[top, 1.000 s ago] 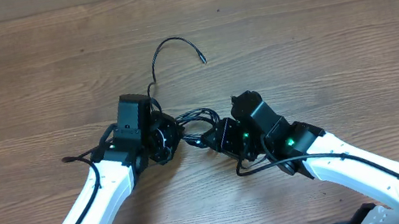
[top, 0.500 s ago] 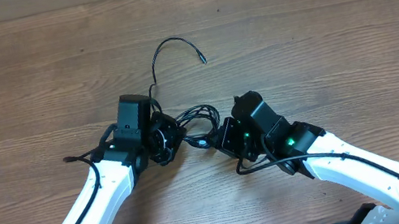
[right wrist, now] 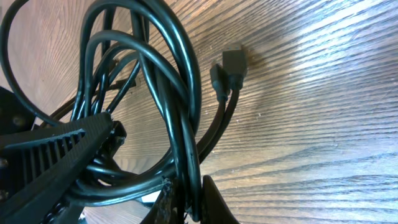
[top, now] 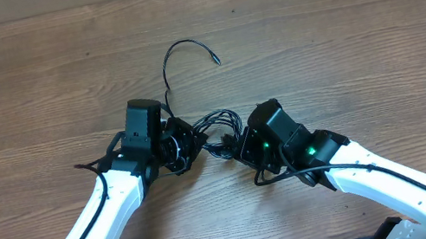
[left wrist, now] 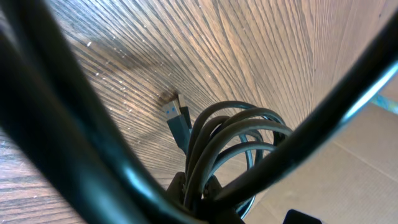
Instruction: Untangle cables
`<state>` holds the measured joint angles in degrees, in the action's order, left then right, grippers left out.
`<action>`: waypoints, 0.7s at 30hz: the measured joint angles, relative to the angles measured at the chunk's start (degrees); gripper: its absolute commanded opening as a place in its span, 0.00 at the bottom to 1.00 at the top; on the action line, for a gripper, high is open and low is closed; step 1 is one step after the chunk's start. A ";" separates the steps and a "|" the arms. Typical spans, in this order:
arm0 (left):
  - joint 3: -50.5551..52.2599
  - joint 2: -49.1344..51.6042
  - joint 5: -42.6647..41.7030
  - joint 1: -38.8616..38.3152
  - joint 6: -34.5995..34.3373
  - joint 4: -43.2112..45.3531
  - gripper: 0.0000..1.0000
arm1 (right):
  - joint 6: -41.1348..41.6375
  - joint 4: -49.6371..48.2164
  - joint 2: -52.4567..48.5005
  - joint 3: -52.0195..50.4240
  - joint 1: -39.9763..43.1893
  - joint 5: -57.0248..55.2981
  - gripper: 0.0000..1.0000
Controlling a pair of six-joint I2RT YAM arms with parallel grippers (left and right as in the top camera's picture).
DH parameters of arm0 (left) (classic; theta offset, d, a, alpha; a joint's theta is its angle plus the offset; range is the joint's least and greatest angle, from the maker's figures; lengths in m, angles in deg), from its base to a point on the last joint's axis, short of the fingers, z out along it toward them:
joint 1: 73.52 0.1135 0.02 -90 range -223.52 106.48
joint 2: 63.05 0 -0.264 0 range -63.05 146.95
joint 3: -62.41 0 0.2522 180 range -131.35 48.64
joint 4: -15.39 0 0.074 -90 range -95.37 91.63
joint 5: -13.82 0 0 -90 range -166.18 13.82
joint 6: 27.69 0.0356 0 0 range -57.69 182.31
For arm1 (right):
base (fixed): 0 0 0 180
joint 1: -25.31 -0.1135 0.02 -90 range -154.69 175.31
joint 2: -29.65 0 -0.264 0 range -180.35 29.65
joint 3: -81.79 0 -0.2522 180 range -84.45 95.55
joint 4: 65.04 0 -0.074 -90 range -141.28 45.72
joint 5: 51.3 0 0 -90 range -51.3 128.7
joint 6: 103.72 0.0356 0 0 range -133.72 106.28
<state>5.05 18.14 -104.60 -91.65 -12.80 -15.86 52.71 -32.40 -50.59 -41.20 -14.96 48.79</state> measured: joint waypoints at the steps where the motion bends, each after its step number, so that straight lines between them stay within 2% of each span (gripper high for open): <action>1: 0.00 0.00 -0.15 0.00 0.09 0.11 0.04 | -0.04 0.11 0.00 0.00 0.00 -0.22 0.04; 13: 0.07 0.26 -5.90 0.94 -0.04 2.58 0.04 | 0.00 1.70 0.00 0.26 0.00 -3.72 0.04; 21: 0.07 0.26 -8.02 1.29 -2.99 2.78 0.04 | -0.02 1.86 0.00 0.26 0.00 -4.63 0.06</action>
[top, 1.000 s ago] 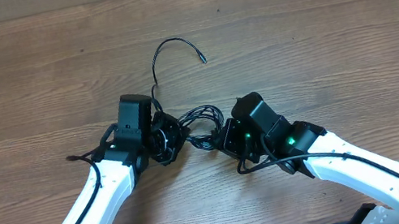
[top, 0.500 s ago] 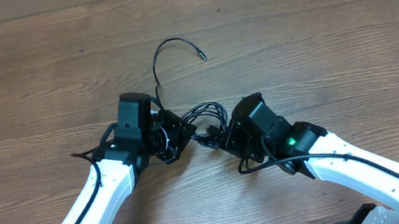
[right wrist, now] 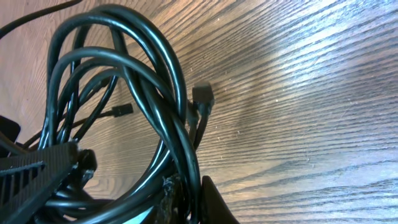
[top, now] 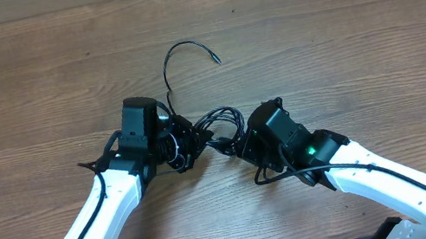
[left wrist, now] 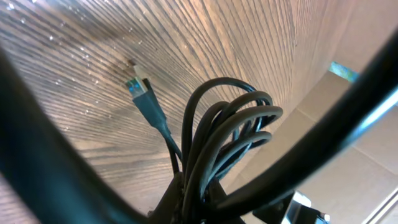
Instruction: Untangle cables
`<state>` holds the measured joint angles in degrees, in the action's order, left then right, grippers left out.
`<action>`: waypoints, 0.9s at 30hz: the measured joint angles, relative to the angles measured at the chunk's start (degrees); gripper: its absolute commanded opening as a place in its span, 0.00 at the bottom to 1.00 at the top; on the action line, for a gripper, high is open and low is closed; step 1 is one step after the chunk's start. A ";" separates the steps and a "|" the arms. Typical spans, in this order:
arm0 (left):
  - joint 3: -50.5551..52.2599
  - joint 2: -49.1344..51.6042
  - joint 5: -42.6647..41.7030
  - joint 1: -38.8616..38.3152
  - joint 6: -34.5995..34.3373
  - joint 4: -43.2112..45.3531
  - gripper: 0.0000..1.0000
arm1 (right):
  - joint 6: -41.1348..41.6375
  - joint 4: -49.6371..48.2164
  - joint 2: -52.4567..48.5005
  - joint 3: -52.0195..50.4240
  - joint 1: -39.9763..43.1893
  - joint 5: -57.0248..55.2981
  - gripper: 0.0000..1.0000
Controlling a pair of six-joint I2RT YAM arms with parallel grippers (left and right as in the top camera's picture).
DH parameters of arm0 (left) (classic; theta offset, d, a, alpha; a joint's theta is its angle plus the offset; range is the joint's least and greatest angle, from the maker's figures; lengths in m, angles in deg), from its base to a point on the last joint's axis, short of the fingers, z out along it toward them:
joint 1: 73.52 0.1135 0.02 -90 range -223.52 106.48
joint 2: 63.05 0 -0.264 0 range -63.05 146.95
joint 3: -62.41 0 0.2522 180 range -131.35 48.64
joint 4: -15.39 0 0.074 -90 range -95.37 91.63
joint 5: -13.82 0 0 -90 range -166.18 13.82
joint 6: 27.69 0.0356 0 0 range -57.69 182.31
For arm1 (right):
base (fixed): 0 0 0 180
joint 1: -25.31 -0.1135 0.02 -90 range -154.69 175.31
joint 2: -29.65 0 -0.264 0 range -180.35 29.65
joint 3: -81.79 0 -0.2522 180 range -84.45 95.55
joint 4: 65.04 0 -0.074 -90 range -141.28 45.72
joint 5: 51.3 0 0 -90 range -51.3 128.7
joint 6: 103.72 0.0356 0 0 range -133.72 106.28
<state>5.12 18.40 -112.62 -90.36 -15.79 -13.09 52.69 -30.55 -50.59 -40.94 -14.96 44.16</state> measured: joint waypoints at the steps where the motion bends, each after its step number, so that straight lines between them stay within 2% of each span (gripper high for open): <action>1: 0.00 0.00 -0.24 0.00 -0.46 0.15 0.04 | -0.02 0.09 0.00 0.00 0.00 -0.22 0.08; 18: 0.00 0.00 -4.33 0.11 -7.30 0.79 0.05 | -0.11 1.03 0.00 0.00 0.00 -1.86 0.13; 27: 0.00 0.00 -5.22 0.07 -9.92 0.98 0.13 | -0.17 1.97 -0.07 0.00 0.00 -2.51 0.17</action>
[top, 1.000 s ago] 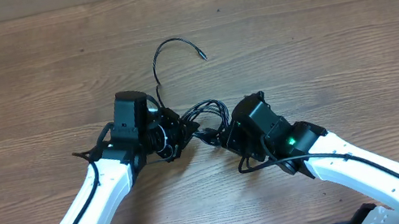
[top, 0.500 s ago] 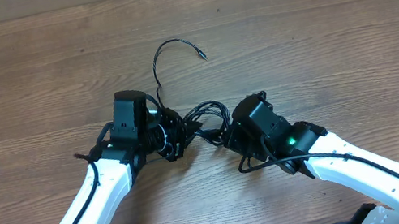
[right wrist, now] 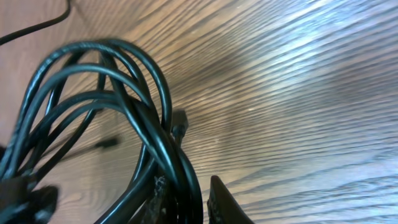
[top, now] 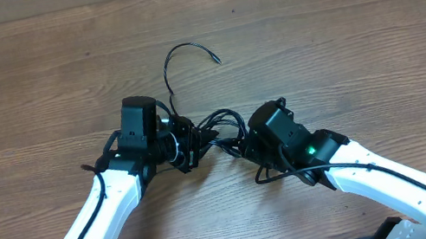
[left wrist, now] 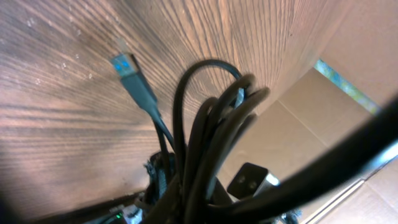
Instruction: Untangle cables
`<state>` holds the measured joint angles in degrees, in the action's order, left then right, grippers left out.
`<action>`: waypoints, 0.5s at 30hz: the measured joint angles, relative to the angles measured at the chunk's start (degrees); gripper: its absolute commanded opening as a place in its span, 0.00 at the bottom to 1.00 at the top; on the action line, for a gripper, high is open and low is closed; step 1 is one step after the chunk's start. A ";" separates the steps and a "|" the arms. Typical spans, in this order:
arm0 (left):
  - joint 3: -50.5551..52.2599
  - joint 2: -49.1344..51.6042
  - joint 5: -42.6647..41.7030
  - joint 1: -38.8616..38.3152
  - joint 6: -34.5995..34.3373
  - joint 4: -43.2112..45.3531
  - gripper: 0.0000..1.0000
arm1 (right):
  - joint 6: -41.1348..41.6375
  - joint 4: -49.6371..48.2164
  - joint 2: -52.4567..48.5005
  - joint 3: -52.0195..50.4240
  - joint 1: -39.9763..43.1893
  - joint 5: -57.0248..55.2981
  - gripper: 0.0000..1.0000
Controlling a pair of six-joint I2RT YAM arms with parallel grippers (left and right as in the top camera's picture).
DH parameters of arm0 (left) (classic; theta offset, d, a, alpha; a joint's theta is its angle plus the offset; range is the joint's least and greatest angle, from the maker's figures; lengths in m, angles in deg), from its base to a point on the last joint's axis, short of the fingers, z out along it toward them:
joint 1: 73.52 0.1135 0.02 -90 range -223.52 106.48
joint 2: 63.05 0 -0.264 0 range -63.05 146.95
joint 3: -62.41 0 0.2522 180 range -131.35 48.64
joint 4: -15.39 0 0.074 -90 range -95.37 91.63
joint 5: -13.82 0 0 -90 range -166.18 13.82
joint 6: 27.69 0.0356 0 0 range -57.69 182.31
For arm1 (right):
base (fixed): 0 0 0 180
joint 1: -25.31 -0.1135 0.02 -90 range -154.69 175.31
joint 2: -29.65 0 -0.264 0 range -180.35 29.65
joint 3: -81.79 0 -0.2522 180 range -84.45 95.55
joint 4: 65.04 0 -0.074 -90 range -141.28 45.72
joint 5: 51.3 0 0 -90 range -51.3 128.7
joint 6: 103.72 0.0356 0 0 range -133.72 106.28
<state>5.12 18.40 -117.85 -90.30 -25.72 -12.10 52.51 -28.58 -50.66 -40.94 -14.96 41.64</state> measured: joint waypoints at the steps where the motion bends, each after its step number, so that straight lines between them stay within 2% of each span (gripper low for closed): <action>1: 0.00 0.00 -0.22 0.00 -0.66 0.04 0.14 | -0.07 0.39 -0.09 -0.02 0.02 -0.20 0.17; 7: 0.00 0.00 0.35 0.00 -3.19 0.04 0.15 | -0.02 2.27 -0.44 -0.02 0.04 -0.42 0.17; 10: 0.00 -0.02 1.66 -0.09 -3.56 0.02 0.15 | -0.02 3.34 -0.48 -0.04 0.04 -0.39 0.20; 15: -0.07 -0.04 9.07 -0.11 -1.46 -0.57 0.29 | -0.28 4.76 -0.61 -0.13 0.04 -0.35 0.30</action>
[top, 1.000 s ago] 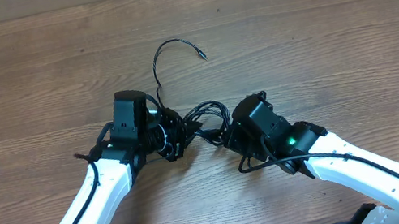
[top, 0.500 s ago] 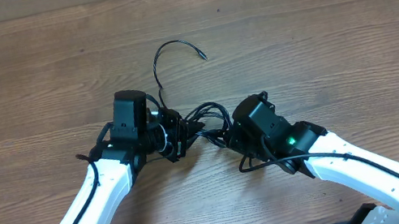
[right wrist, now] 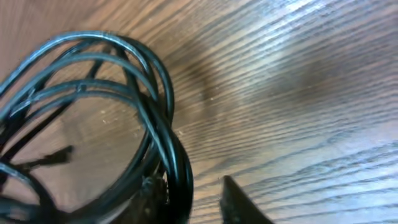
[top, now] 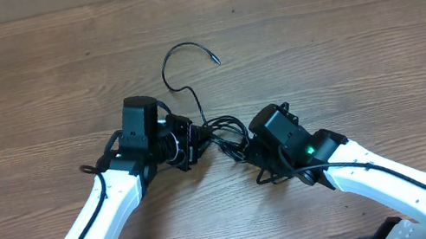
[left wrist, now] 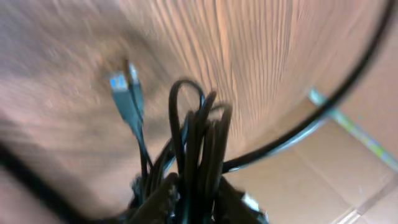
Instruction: Untangle cables
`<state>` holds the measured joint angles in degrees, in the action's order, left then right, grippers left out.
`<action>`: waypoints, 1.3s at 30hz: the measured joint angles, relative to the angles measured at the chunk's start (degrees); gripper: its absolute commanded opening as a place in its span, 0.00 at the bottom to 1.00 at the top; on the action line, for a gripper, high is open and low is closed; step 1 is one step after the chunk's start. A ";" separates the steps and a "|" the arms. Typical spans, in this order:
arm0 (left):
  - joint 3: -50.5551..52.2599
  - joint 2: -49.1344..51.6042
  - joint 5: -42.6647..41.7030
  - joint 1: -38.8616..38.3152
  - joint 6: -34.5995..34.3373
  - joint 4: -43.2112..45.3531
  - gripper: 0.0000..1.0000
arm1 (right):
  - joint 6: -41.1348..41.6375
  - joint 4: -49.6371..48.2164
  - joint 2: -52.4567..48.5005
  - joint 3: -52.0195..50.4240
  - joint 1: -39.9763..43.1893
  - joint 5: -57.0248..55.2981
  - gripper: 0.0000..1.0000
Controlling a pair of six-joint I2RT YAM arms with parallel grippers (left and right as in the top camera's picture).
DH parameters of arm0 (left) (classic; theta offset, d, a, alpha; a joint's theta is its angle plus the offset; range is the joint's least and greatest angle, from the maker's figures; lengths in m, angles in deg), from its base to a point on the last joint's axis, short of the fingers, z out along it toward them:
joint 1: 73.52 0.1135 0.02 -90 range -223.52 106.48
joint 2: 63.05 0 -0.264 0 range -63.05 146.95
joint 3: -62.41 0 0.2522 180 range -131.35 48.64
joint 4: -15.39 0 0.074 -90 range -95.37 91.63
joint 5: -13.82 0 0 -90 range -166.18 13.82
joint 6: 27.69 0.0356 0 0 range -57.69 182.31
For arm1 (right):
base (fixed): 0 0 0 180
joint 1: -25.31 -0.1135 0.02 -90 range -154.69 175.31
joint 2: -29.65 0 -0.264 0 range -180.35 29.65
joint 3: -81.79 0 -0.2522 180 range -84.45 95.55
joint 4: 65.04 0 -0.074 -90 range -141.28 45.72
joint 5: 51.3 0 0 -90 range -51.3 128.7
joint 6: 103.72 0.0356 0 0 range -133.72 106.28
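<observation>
A black cable bundle (top: 222,129) hangs between my two grippers at the table's middle. My left gripper (top: 190,147) is shut on one end of it; the left wrist view, blurred, shows several strands pinched in the left gripper (left wrist: 190,199), with a blue USB plug (left wrist: 122,94) dangling beside them. My right gripper (top: 245,147) stands at the other end. In the right wrist view the coil (right wrist: 134,93) leans on one finger of the right gripper (right wrist: 193,196), and bare wood shows before the other finger (right wrist: 239,202). A thin cable (top: 175,56) arcs away to the far side.
The wooden table (top: 357,41) runs out on all sides of the cables. A cardboard wall lines the far edge. Both white arms (top: 98,214) reach in from the near edge.
My right gripper's jaws have spread, leaving a gap beside the coil. The thin cable now runs down into the bundle in a longer curve. The left wrist view has gone blurred.
Both grippers were shut on the black bundle, close together at mid-table. At each later moment the coils and plugs stood higher off the wood and the bundle was drawn tighter. Now the right jaws stand apart while the left still holds.
</observation>
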<state>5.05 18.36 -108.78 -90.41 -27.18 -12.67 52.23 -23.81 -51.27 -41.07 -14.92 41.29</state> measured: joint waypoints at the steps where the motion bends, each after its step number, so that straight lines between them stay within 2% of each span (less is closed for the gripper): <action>1: -0.04 0.00 1.75 0.07 0.81 -0.63 0.33 | 0.04 0.20 -0.04 -0.11 0.00 -0.02 0.33; 4: -0.17 -0.02 6.99 0.07 3.23 -3.74 0.44 | -0.11 0.39 -0.15 -0.44 0.00 -0.02 0.41; 9: -0.26 -0.02 13.25 0.07 8.00 -9.75 0.62 | -0.13 0.39 -0.24 -0.46 0.02 0.00 0.62; 12: -0.28 -0.04 15.26 0.04 12.66 -12.55 0.78 | 0.09 0.37 -0.24 -0.55 0.00 -0.02 0.72; 14: -0.31 -0.07 15.80 0.04 14.99 -14.05 0.81 | -0.11 0.42 -0.24 -0.55 0.00 -0.02 0.76; 16: -0.31 -0.09 16.26 0.00 17.09 -15.39 0.80 | -0.13 0.39 -0.24 -0.57 0.00 -0.02 0.79; 17: -0.33 -0.09 16.44 -0.04 18.29 -16.13 0.77 | -0.11 0.39 -0.24 -0.59 0.00 -0.02 0.80; 19: -0.33 -0.09 16.85 -0.70 20.35 -17.31 0.66 | -0.15 0.39 -0.24 -0.59 0.00 -0.02 0.84; 23: -0.37 -0.09 17.55 -3.15 23.08 -18.40 0.58 | -0.15 0.42 -0.24 -0.59 0.00 -0.02 0.88; 25: -0.37 -0.09 19.23 -4.87 24.06 -18.53 0.41 | -0.13 0.39 -0.24 -0.59 0.00 -0.02 0.89; 27: -0.37 -0.09 20.76 -5.84 24.63 -18.53 0.38 | -0.15 0.39 -0.24 -0.59 0.00 0.00 0.91; 32: -0.37 -0.09 25.59 -8.81 25.05 -18.49 0.39 | -0.17 0.42 -0.26 -0.59 0.00 0.00 0.93; 39: -0.39 2.64 27.76 -10.43 23.12 -18.27 0.34 | -0.15 0.48 -0.24 -0.59 0.00 0.00 0.94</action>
<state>4.66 21.01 -81.02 -100.83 -4.06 -30.94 52.08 -23.33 -51.51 -41.66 -14.92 41.29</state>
